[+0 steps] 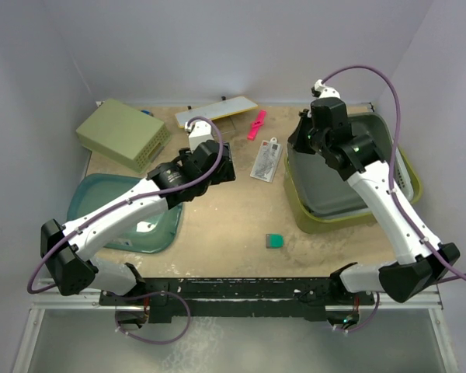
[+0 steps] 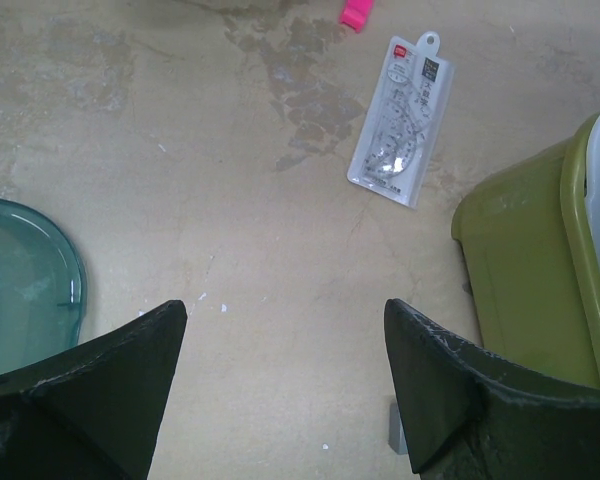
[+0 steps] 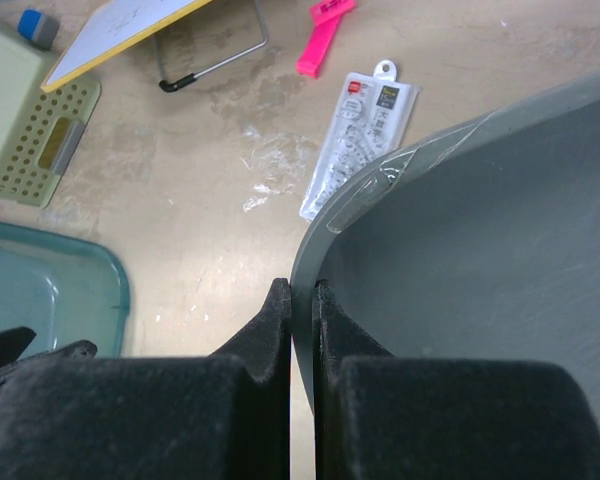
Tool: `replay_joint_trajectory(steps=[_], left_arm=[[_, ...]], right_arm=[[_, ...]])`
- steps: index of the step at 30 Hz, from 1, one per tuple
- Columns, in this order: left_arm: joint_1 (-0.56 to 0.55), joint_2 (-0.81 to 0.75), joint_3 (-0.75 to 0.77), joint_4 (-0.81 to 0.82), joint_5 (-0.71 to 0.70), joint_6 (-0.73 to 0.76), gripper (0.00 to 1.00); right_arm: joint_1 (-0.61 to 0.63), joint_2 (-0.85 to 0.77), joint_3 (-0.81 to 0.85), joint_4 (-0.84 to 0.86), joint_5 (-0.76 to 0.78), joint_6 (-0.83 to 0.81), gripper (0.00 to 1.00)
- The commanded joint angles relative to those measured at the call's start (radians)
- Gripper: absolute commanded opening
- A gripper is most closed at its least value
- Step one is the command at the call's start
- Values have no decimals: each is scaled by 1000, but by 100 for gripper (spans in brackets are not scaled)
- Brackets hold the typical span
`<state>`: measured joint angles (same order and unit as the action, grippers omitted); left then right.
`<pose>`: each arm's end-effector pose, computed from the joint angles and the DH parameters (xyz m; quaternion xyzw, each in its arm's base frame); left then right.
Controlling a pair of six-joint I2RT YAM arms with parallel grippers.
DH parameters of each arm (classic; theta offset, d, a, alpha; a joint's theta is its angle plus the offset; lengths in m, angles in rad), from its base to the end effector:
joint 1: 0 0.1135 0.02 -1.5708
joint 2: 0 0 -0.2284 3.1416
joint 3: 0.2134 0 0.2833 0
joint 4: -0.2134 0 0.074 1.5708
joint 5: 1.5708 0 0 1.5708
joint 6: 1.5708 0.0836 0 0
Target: Turn the large container upside down
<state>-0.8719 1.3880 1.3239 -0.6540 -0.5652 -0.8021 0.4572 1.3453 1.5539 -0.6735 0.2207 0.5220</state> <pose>0.2707 -0.2526 0.2851 -0.0847 0.8779 -0.1249 0.4545 0.3369 0.1453 0.3824 0.0852 0.8435 0.1628 0.5048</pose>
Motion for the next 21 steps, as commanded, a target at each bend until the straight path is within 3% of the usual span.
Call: replay_joint_trajectory(steps=[1,5,11,17,21], left_arm=[[5,-34,25,11,-15,15,78],[5,-31,12,17,-2,10,78],[5,-36,1,16,-1,7,78],[7,-32,-2,19,2,8,78],[6,-26,-3,23,6,6,78]], right_arm=[[3,-51,-41,93,-81,11,0],[2,-31,-93,85,-87,12,3],[3,-19,-149,86,-147,-28,21],[2,-2,-153,43,-170,-84,46],[3,6,-151,6,-140,-122,53]])
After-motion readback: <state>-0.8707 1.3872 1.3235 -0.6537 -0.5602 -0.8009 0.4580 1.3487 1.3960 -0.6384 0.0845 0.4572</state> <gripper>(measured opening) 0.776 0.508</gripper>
